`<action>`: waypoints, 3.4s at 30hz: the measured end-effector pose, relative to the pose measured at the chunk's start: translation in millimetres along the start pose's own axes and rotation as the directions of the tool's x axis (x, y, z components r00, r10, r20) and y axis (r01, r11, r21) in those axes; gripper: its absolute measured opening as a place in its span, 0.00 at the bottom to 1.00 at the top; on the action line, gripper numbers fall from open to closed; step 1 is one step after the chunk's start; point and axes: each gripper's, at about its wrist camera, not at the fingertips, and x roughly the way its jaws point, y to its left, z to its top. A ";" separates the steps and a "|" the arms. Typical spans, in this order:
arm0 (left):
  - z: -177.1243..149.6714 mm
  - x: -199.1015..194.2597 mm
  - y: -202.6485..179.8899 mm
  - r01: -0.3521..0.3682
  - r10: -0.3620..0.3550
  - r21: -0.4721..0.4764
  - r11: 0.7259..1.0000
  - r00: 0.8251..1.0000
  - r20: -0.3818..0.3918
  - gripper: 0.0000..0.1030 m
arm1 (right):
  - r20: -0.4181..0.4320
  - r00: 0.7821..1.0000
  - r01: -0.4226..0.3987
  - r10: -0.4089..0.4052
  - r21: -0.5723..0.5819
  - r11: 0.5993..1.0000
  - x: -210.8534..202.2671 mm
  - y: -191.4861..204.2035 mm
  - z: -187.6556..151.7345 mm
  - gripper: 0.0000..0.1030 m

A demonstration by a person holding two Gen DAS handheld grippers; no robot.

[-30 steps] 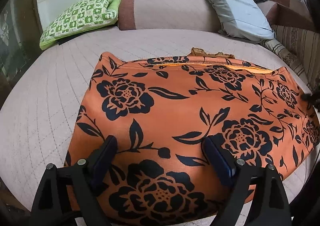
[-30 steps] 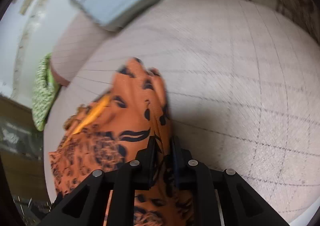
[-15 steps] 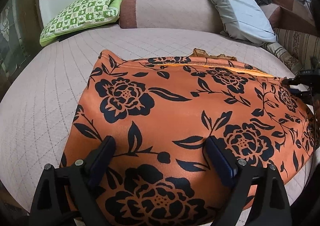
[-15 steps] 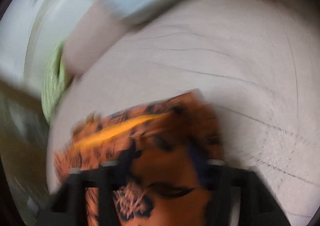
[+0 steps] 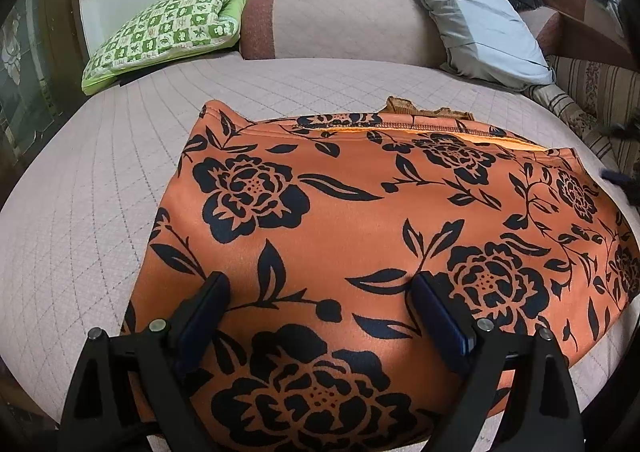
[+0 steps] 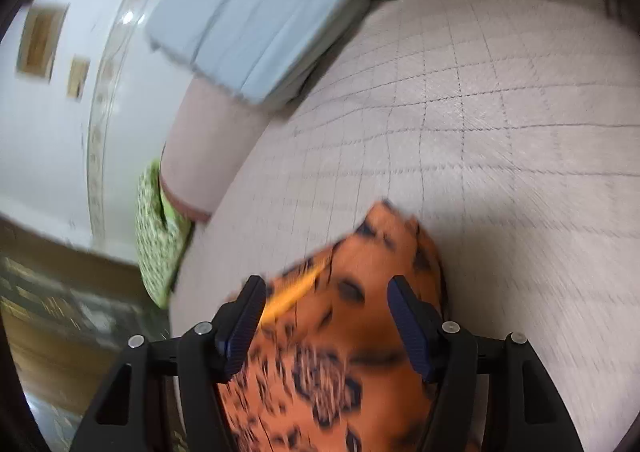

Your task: Fold small clothes

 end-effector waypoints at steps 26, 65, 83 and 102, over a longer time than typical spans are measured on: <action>-8.5 -8.4 1.5 -0.004 0.004 0.016 1.000 1.000 0.022 0.91 | 0.073 0.995 -0.081 0.062 0.292 0.953 -26.0 -41.6 -126.0 0.76; 2.2 -11.0 -45.5 0.126 -0.127 0.108 0.986 0.992 -0.001 0.93 | 0.007 0.991 0.133 -0.133 -0.003 0.991 2.6 -31.4 -101.6 0.29; -16.3 -21.2 -53.5 0.034 -0.033 0.213 0.976 0.999 -0.010 0.64 | 0.018 0.981 0.195 -0.195 -0.195 0.961 0.6 37.1 -102.9 0.14; -21.2 -123.3 193.9 -0.142 0.376 -0.718 0.681 0.910 0.177 0.68 | -0.315 0.929 -0.073 -0.193 -0.667 0.741 200.9 275.2 -320.2 0.18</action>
